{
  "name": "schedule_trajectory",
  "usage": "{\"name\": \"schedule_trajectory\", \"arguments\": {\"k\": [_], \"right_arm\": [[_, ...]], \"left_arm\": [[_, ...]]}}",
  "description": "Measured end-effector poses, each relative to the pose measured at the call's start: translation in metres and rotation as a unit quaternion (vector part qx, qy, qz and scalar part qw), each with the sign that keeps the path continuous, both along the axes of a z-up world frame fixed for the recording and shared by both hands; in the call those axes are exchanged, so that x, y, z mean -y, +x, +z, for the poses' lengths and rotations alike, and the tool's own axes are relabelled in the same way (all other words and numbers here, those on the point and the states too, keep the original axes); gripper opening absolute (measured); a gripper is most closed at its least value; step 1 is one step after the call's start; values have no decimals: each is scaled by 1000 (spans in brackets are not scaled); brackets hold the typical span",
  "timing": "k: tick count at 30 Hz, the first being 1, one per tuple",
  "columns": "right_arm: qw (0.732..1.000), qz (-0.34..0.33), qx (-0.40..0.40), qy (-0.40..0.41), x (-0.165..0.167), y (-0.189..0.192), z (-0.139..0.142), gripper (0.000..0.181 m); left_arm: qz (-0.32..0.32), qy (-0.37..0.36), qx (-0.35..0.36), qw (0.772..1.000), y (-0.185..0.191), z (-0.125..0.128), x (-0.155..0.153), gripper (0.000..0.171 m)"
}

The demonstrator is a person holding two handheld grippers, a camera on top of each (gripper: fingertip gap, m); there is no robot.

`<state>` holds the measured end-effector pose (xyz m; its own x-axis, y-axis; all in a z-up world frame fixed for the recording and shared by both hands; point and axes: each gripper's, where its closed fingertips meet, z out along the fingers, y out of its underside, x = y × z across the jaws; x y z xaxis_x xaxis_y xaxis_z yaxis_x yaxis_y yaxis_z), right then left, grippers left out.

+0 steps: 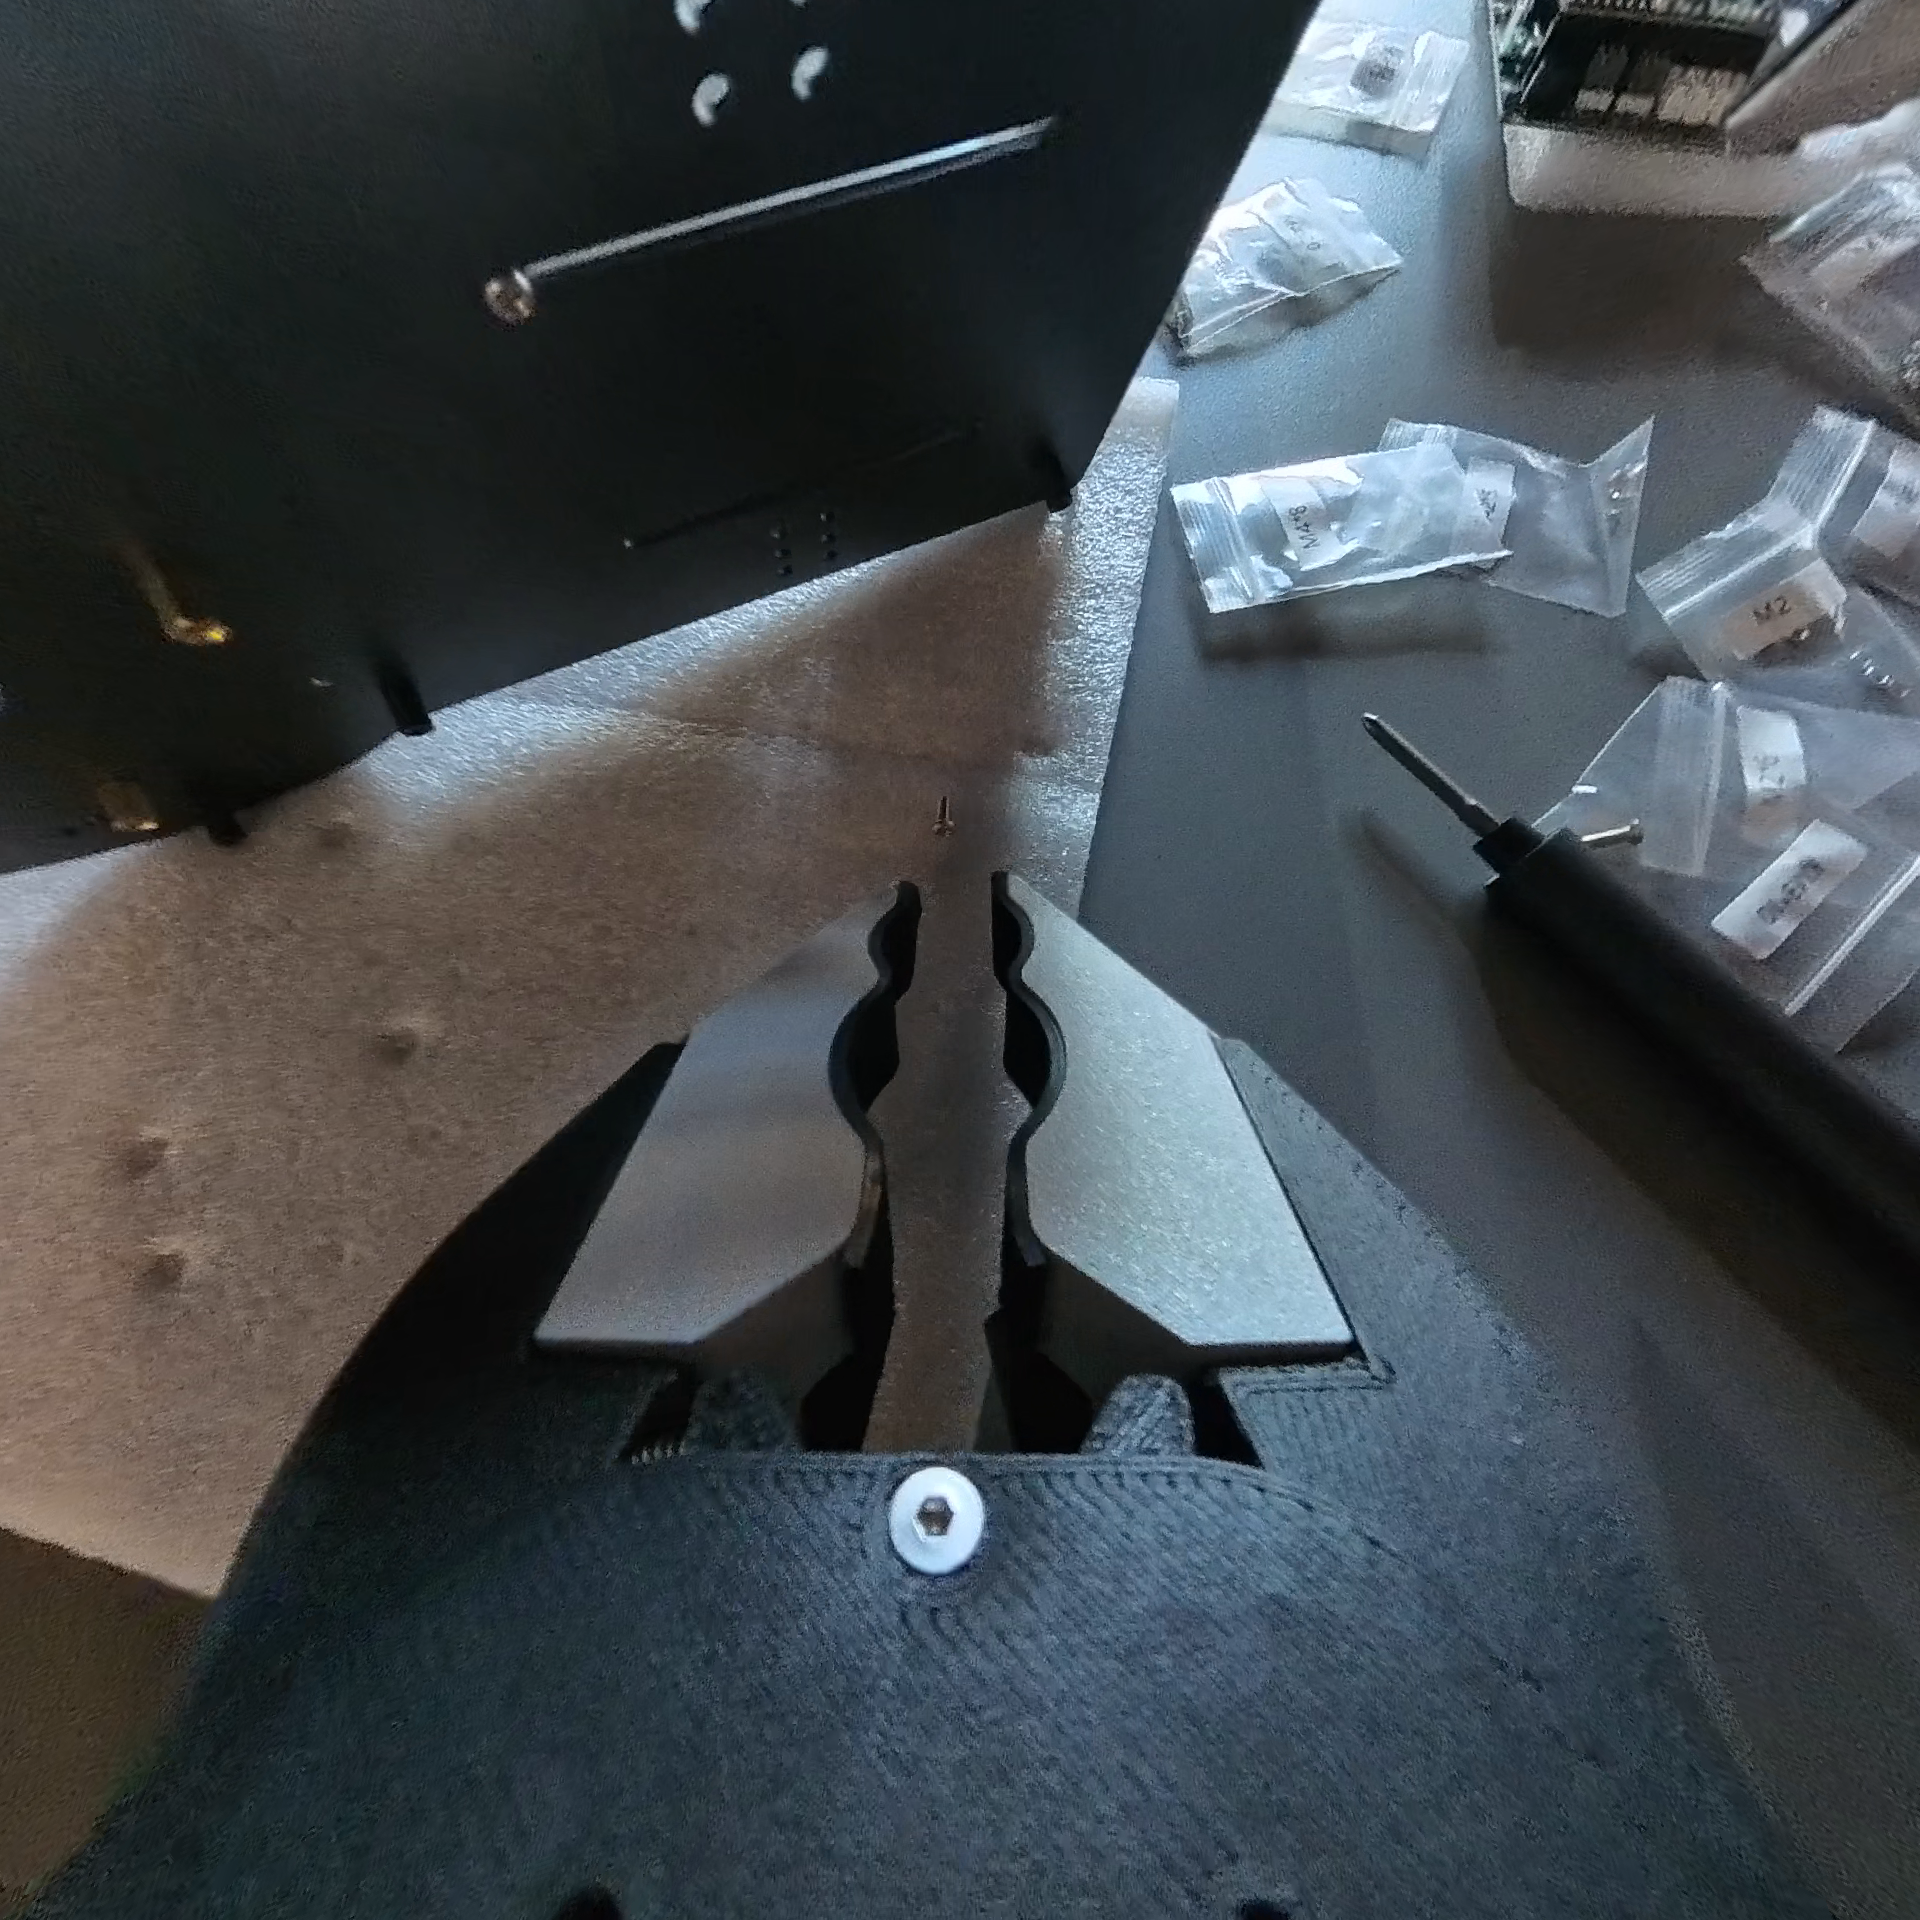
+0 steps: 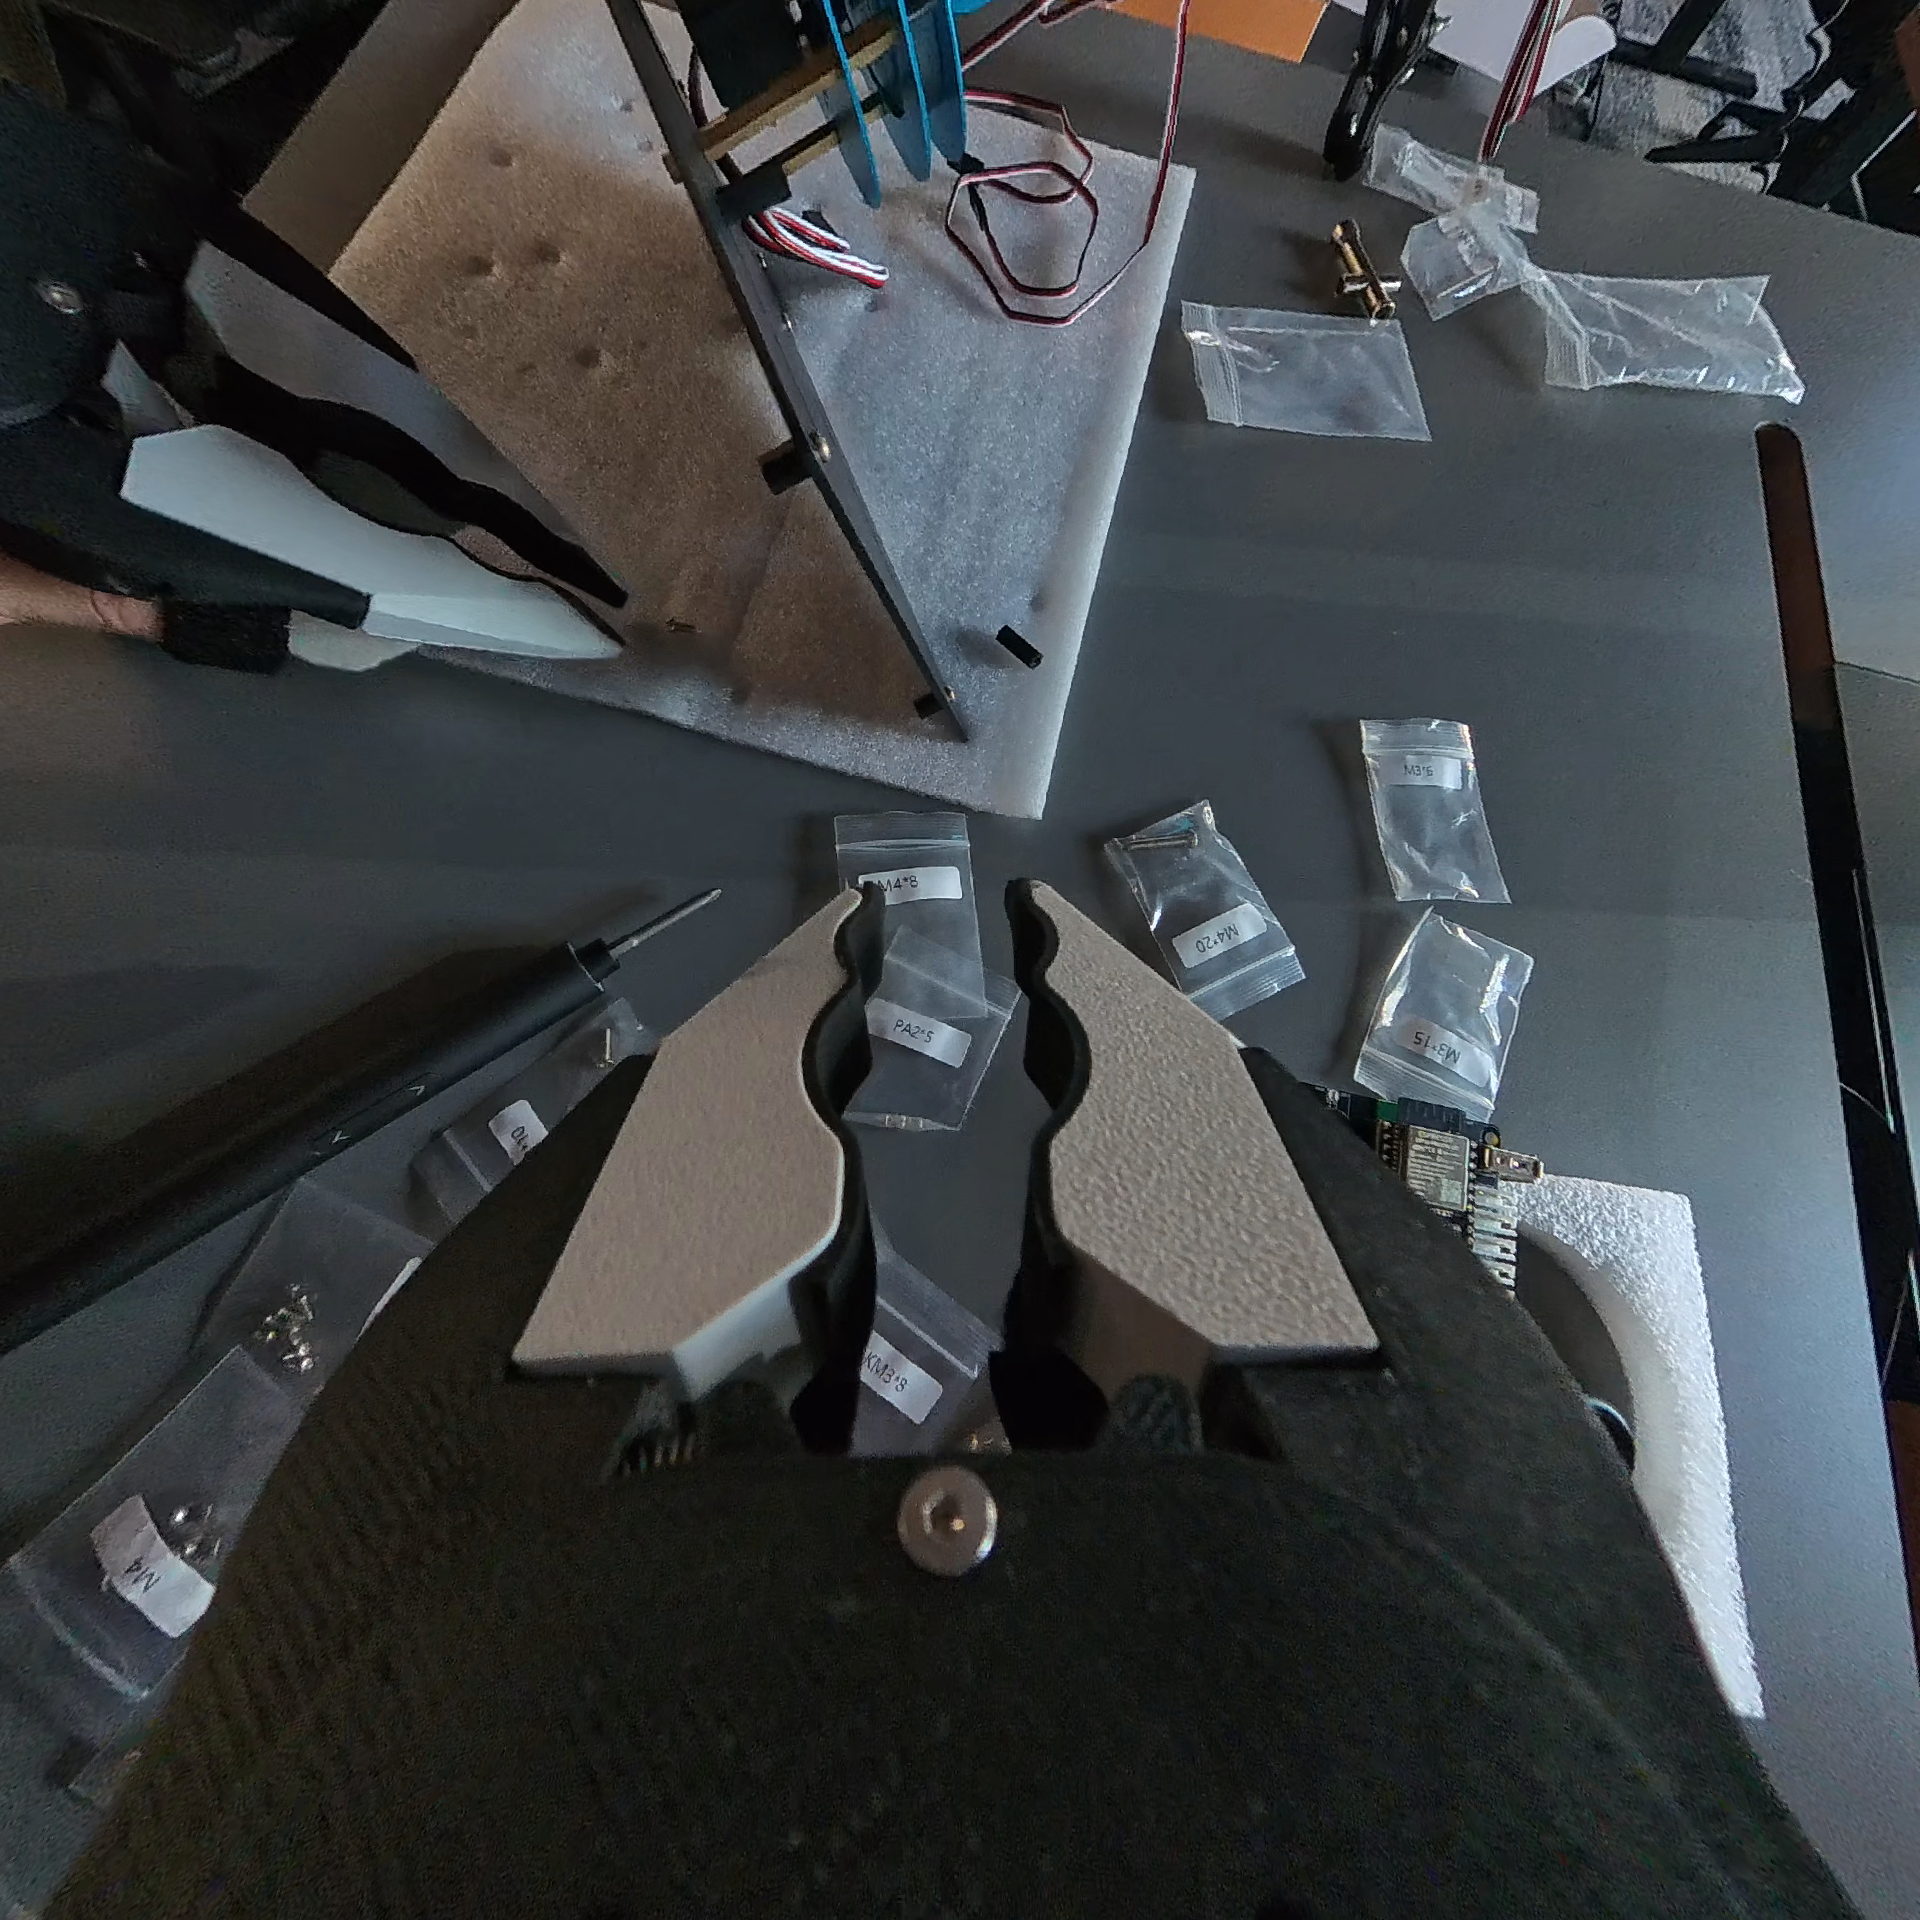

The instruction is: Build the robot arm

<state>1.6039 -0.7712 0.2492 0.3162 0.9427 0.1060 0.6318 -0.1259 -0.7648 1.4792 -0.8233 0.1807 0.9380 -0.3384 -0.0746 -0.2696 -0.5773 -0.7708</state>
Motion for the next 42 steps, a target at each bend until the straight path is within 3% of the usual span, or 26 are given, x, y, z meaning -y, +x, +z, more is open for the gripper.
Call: {"name": "schedule_trajectory", "arguments": {"k": [4, 42], "right_arm": [[1000, 0, -1, -1, 0, 1, 0, 24], [1000, 6, 6, -6, 7, -1, -1, 24]], "left_arm": [[-4, 33, -36, 999, -2, 3, -4, 8], [-20, 13, -24, 999, 6, -1, -12, 2]]}}
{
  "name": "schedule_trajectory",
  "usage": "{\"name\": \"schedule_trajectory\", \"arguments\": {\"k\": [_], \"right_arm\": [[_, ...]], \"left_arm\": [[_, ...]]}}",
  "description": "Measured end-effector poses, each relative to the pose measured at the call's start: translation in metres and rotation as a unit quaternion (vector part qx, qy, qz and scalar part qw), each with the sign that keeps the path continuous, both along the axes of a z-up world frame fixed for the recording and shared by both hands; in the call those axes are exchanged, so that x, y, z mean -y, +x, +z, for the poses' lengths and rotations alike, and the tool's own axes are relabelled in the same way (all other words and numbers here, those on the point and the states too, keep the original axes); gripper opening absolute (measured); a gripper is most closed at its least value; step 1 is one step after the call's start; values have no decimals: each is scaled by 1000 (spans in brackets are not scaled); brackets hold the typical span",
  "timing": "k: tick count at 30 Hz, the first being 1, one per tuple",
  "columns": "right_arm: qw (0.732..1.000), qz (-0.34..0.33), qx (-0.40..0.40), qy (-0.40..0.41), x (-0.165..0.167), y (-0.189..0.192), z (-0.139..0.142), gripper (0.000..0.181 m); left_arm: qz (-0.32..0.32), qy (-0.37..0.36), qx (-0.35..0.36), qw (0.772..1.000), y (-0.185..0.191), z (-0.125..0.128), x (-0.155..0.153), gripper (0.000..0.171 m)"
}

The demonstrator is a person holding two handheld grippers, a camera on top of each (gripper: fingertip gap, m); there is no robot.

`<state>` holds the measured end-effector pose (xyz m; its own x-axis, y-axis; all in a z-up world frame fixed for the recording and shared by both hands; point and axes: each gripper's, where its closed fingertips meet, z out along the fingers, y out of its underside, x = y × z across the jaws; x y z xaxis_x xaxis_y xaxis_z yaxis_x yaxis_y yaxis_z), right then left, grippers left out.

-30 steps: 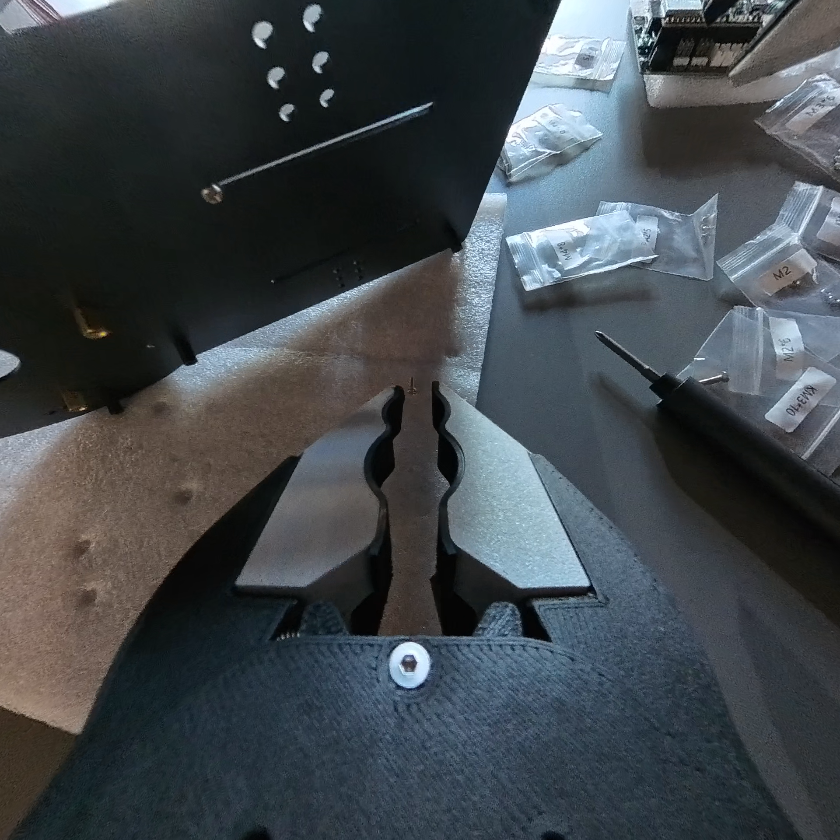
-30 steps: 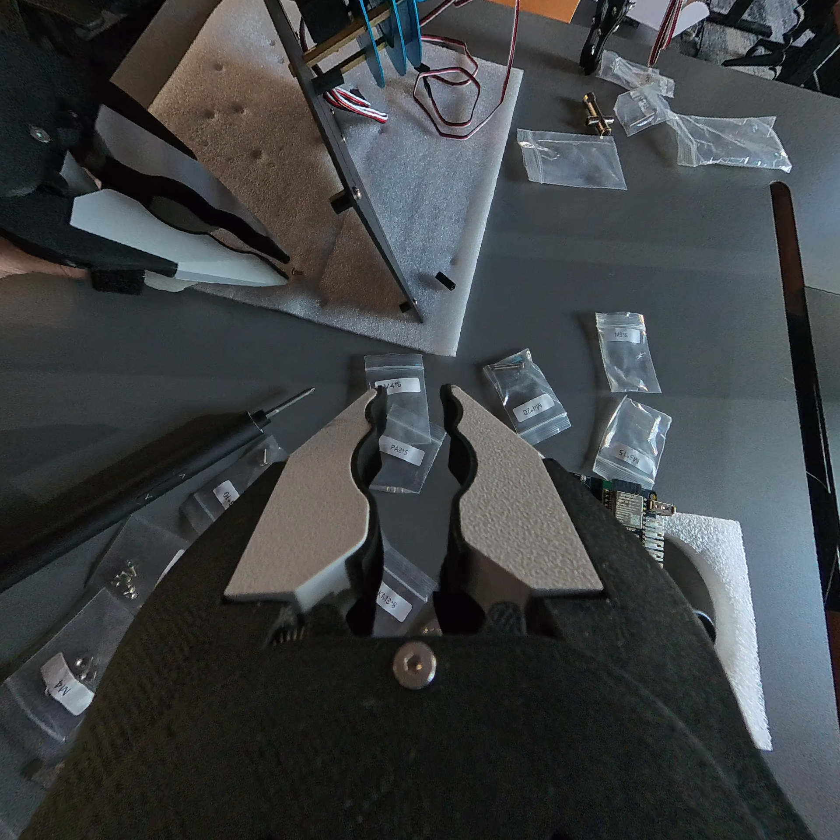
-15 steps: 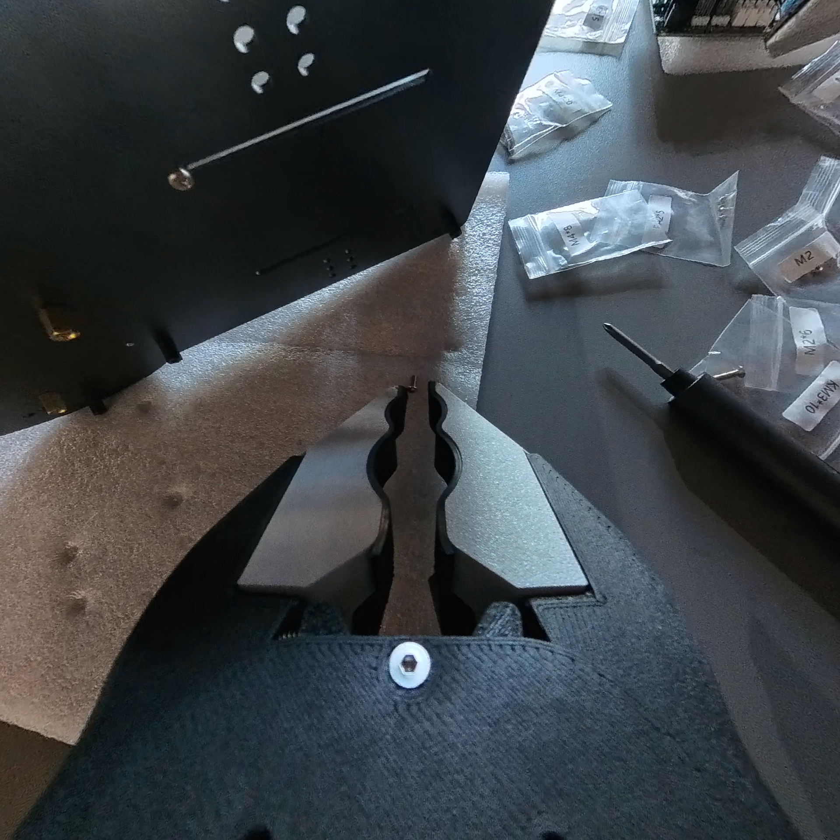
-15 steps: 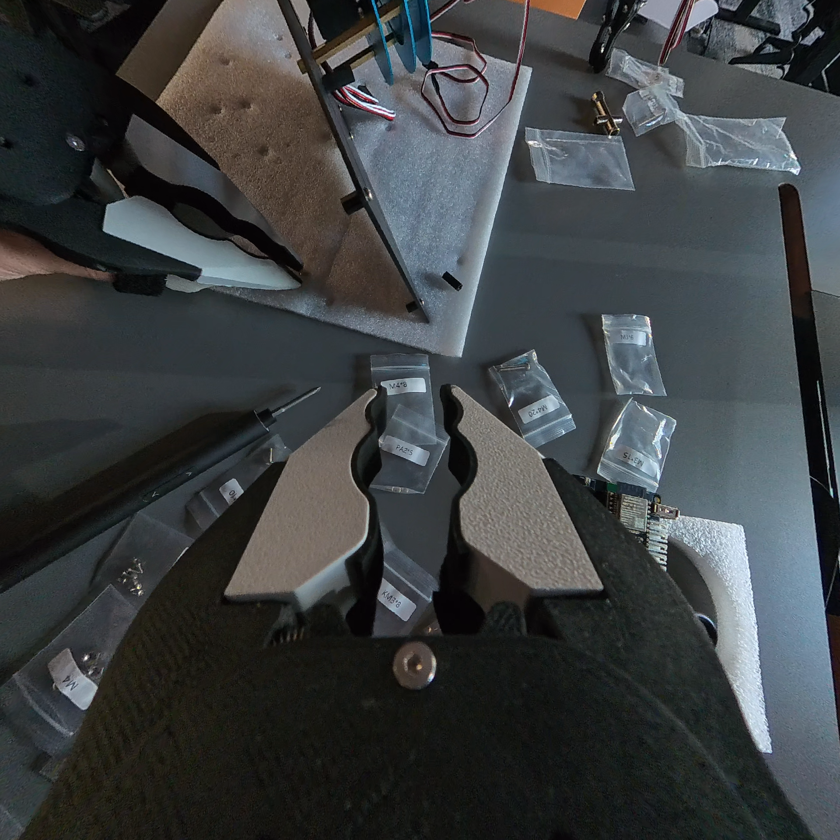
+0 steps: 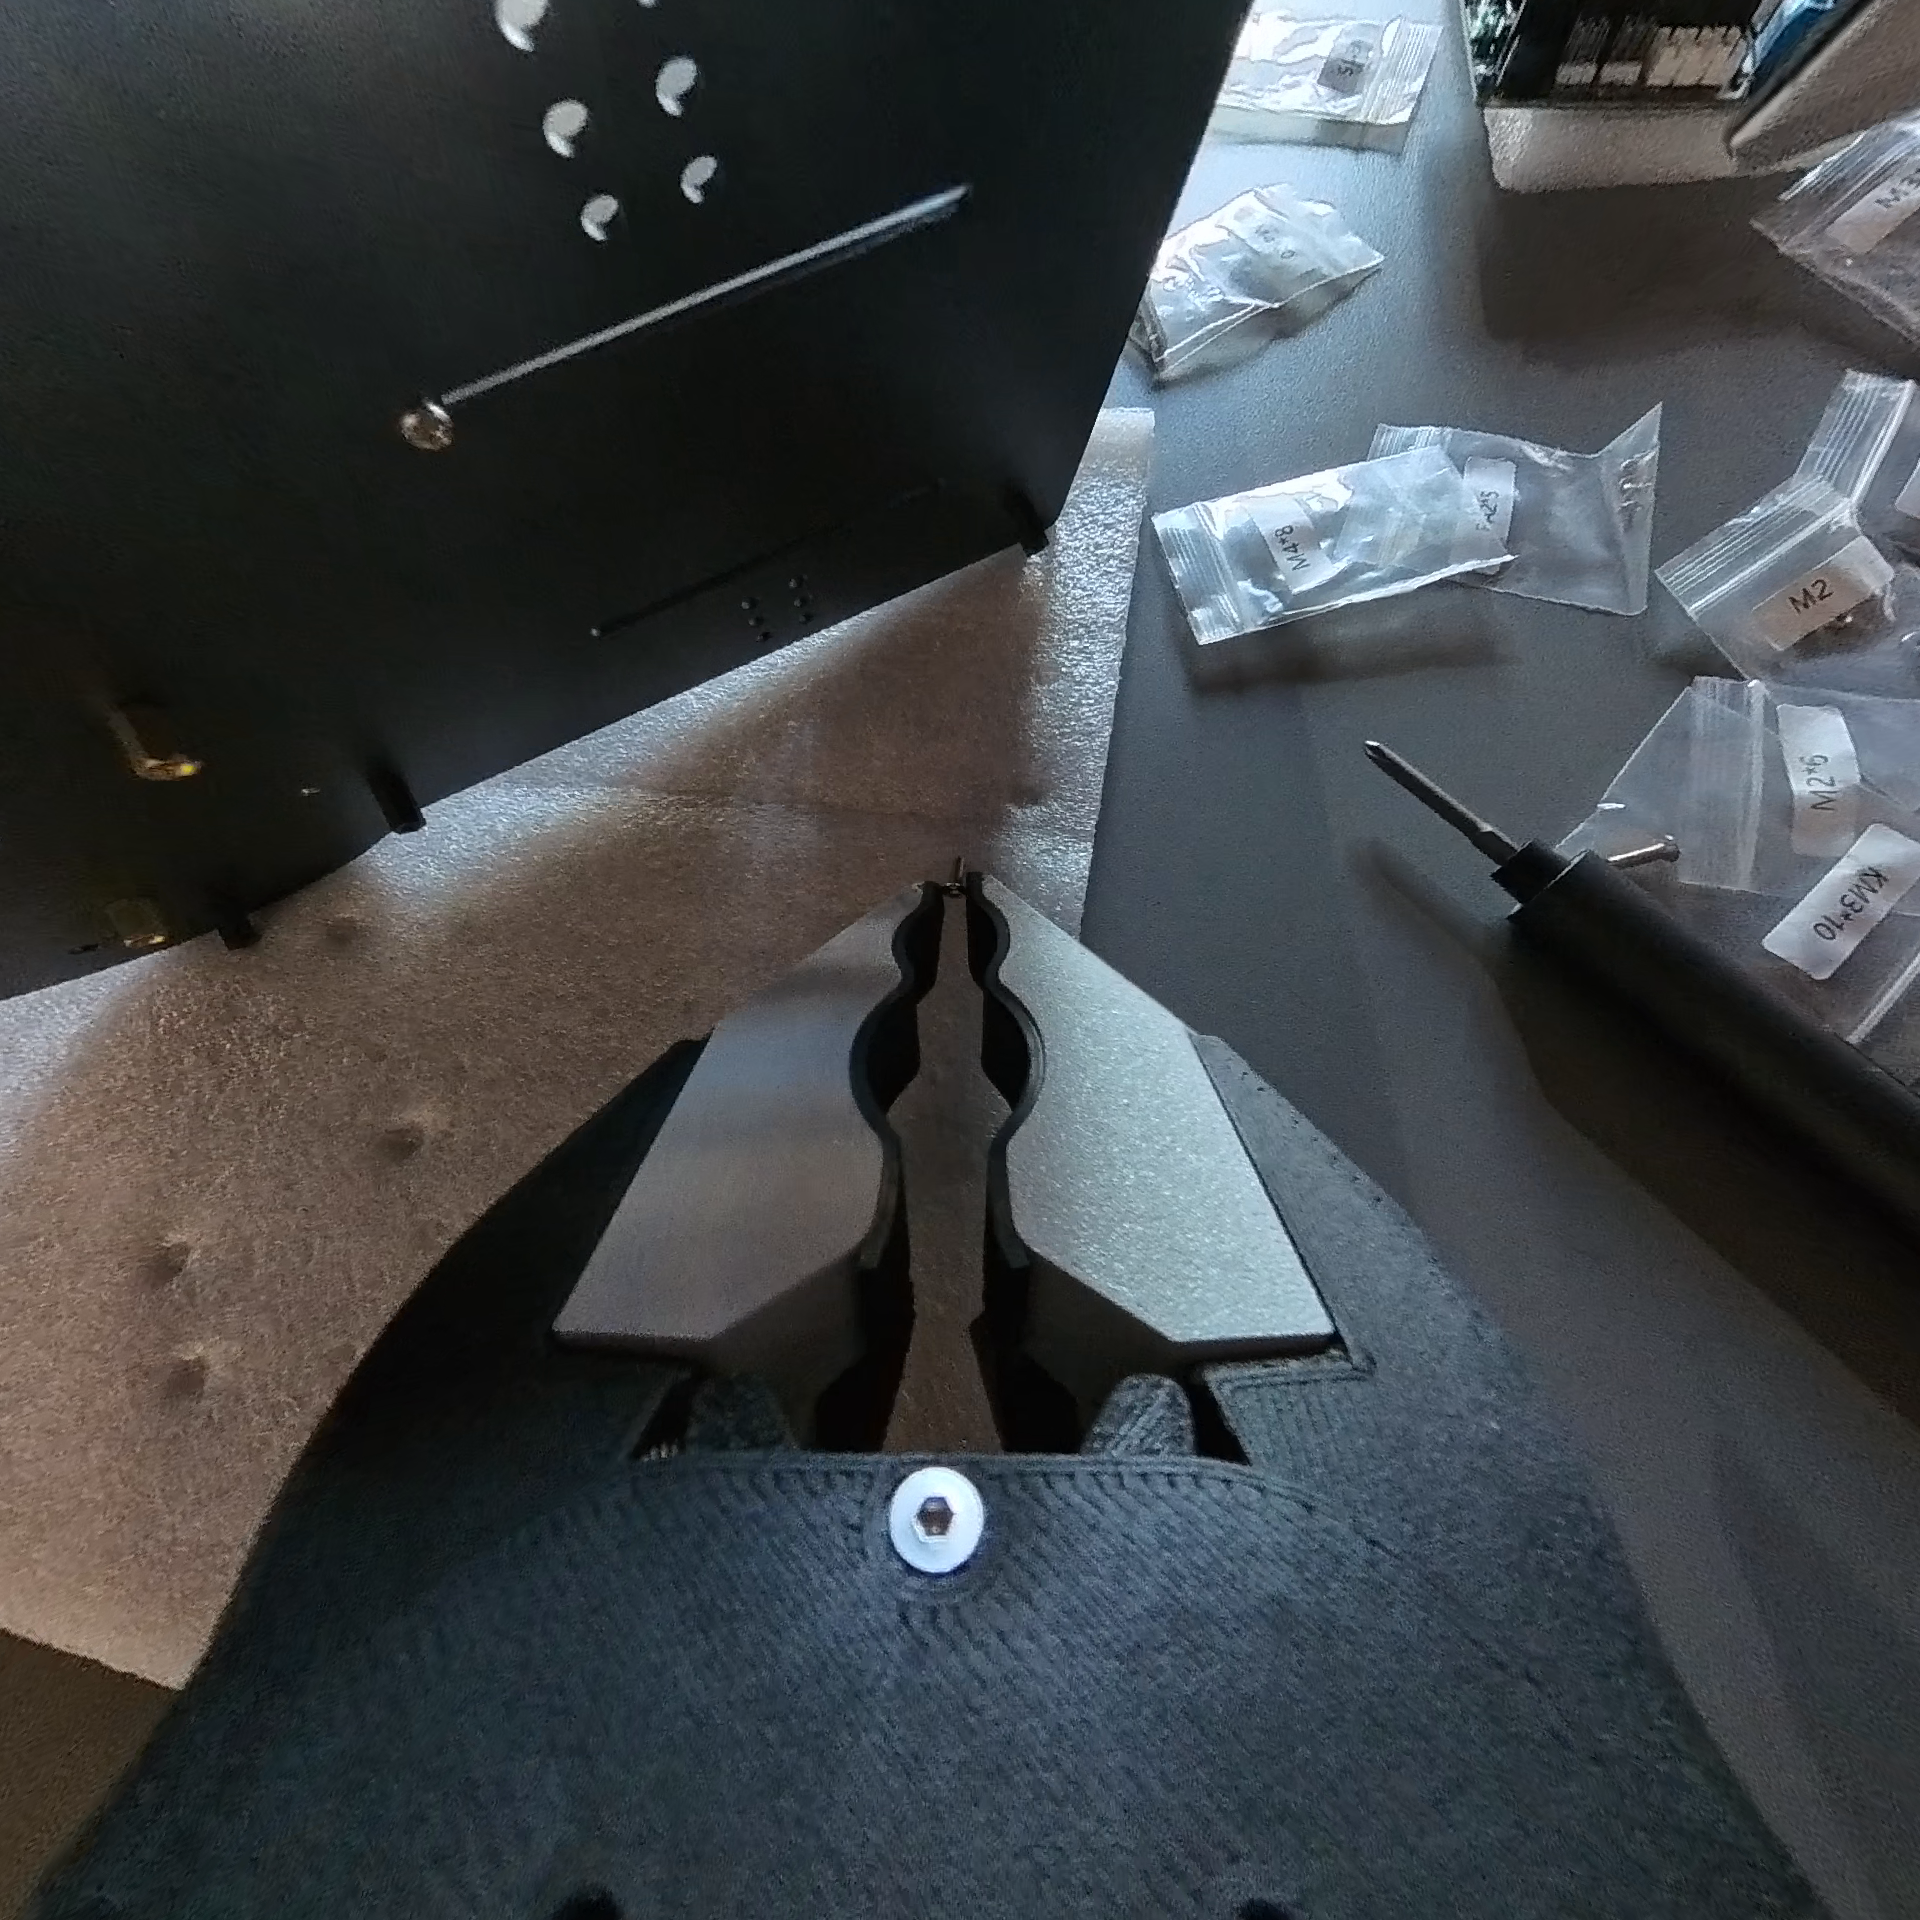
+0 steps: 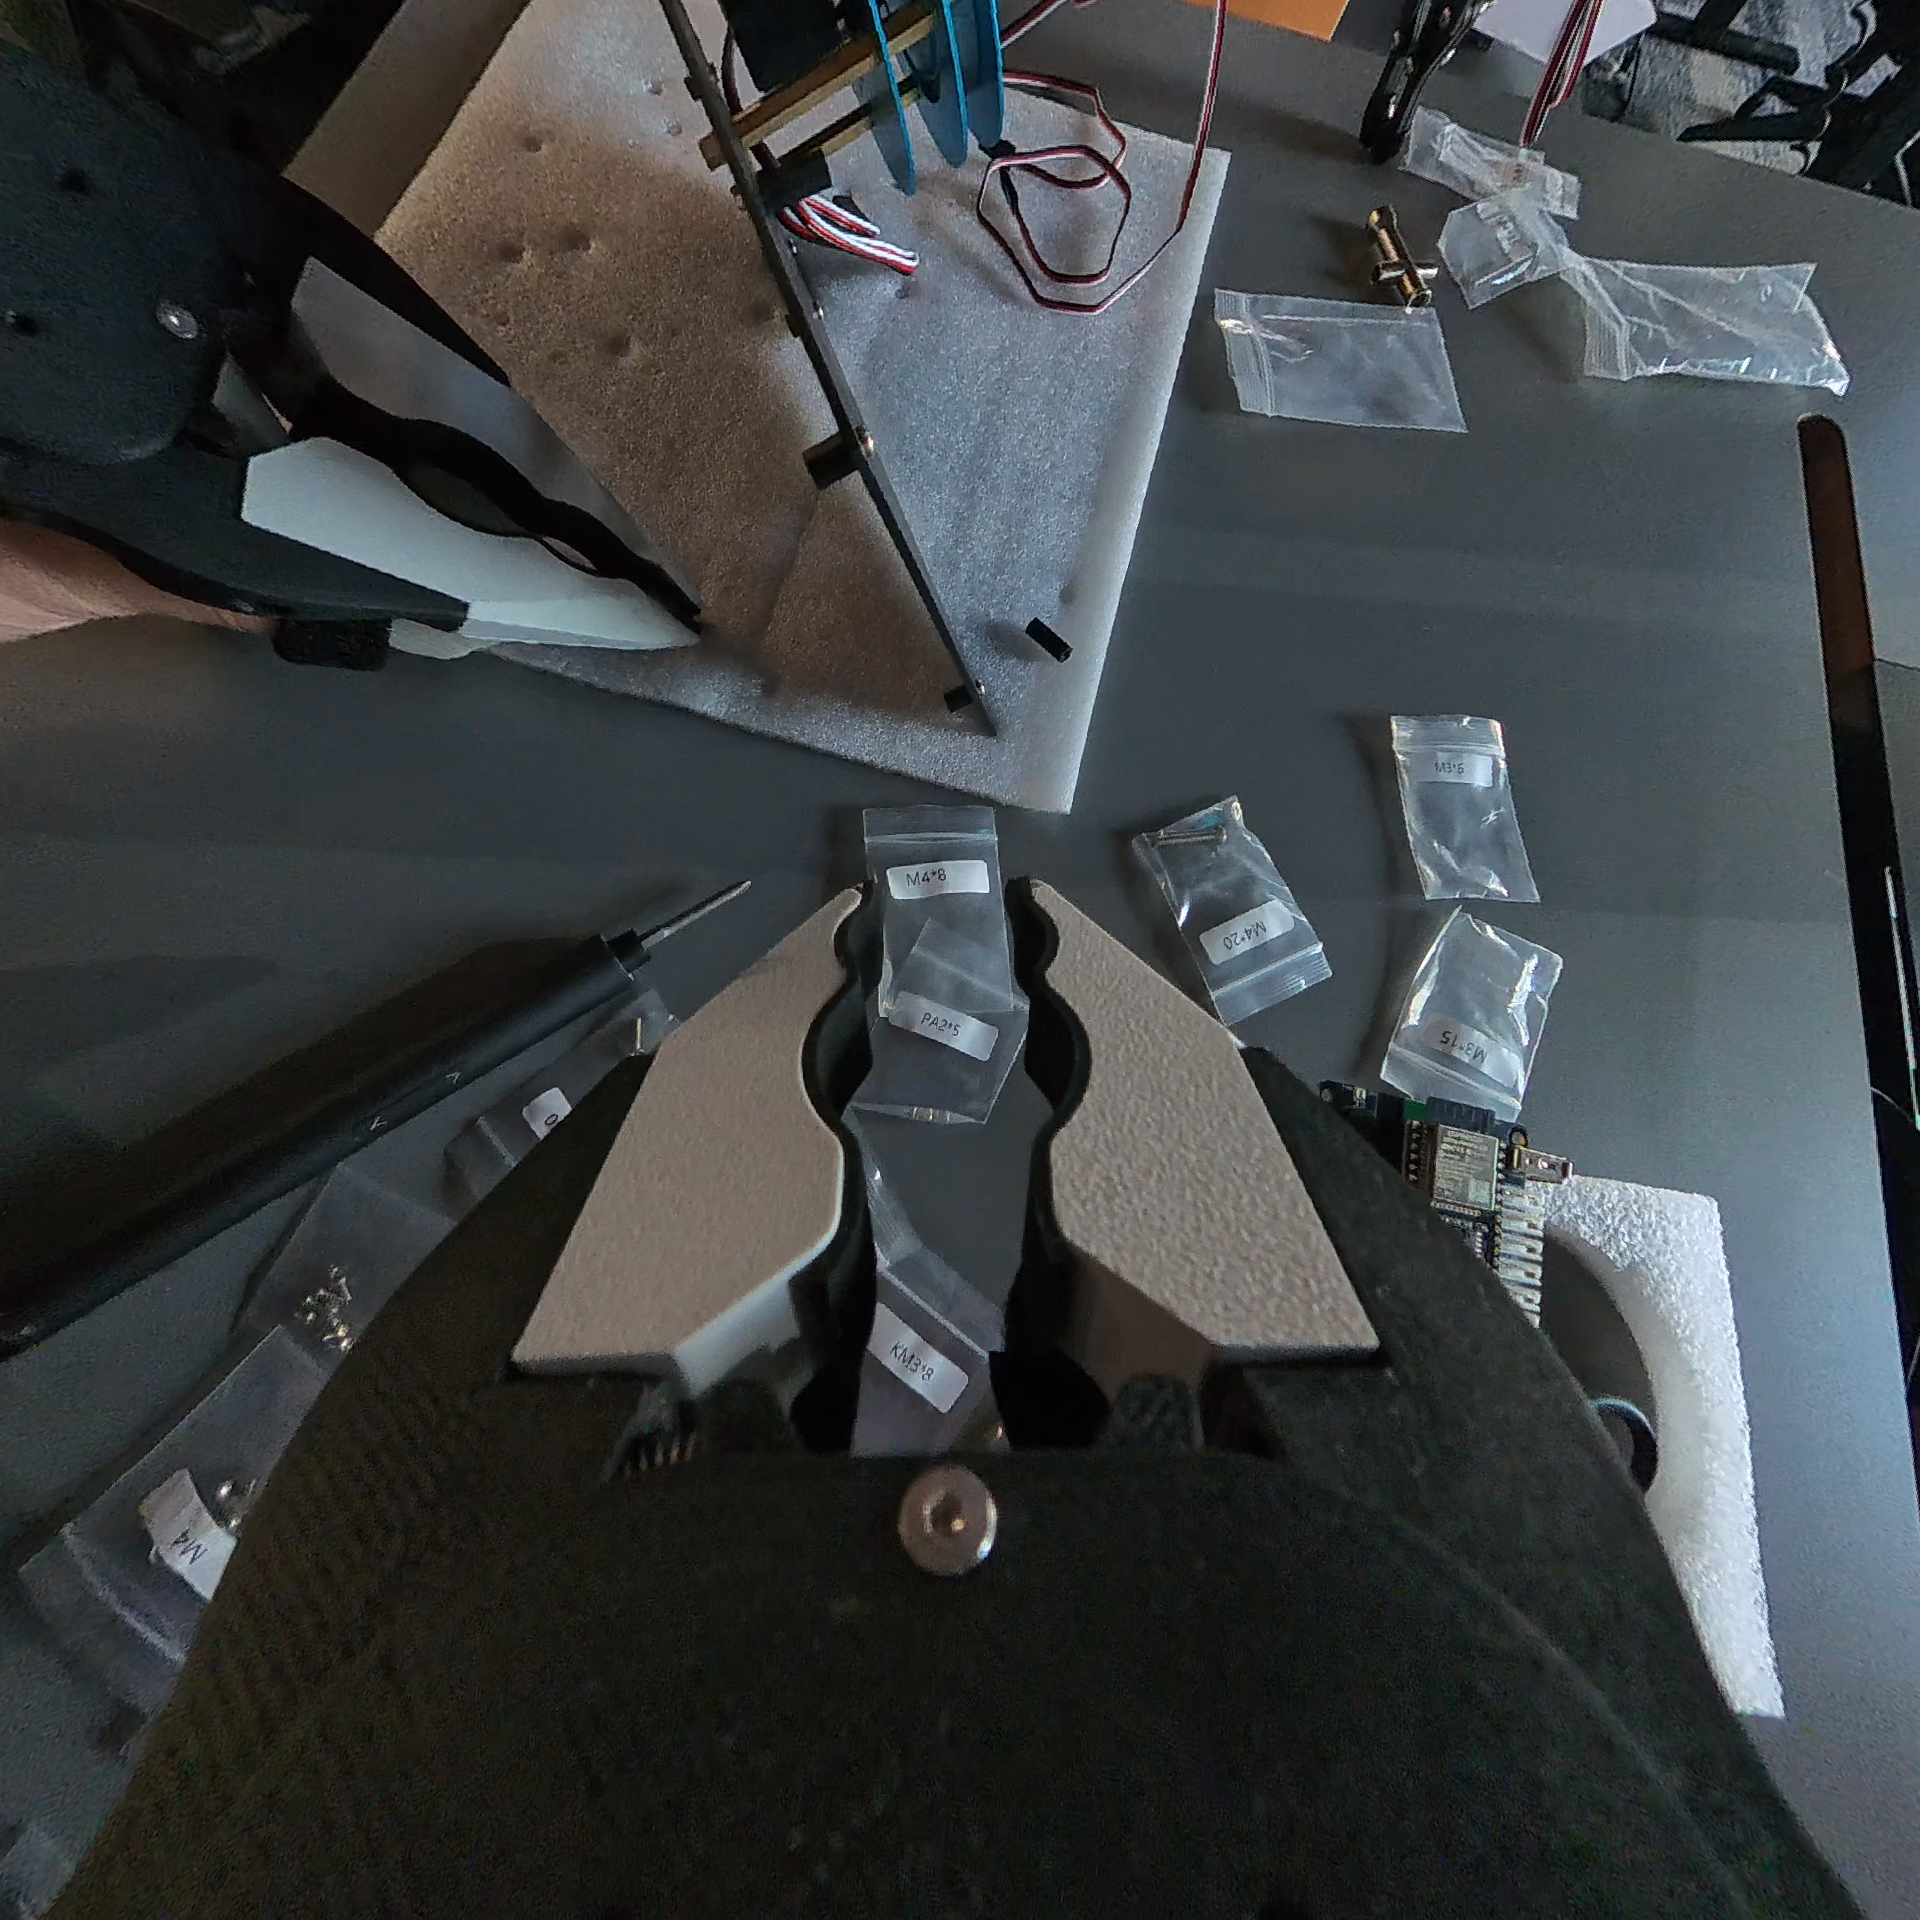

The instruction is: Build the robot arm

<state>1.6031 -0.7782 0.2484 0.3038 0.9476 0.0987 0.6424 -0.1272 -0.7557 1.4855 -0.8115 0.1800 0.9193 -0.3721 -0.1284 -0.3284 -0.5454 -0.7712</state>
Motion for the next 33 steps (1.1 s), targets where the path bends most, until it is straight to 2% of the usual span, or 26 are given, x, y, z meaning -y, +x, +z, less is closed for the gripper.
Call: {"name": "schedule_trajectory", "arguments": {"k": [4, 7, 11, 15, 21, 23, 26, 30, 33], "right_arm": [[1000, -2, -3, 1, 0, 2, 2, 24], [1000, -4, -7, 0, 0, 2, 4, 24], [1000, -5, -14, 3, 0, 1, 9, 24], [1000, 0, -16, 6, 3, 2, 10, 24], [1000, -6, -13, 3, 2, 10, 7, 24], [1000, -8, -11, 5, 1, 14, 7, 24], [1000, -11, -10, 5, 0, 18, 7, 24], [1000, -14, -9, 5, -3, 21, 5, 24], [1000, -16, -13, 2, -3, 20, 5, 24]], "left_arm": [[14, -2, 50, 999, 6, 14, -1, 3], [53, 10, 138, 989, 15, 28, -10, 4], [110, -22, 291, 950, 23, 24, -26, 2], [148, -19, 355, 923, 18, 26, -41, 2], [176, -50, 497, 848, 21, 19, -51, 2], [181, -48, 516, 836, 21, 18, -52, 1], [179, -21, 518, 836, 19, 24, -54, 1], [183, -26, 550, 814, 20, 23, -56, 1], [175, -22, 543, 821, 21, 24, -56, 0]]}}
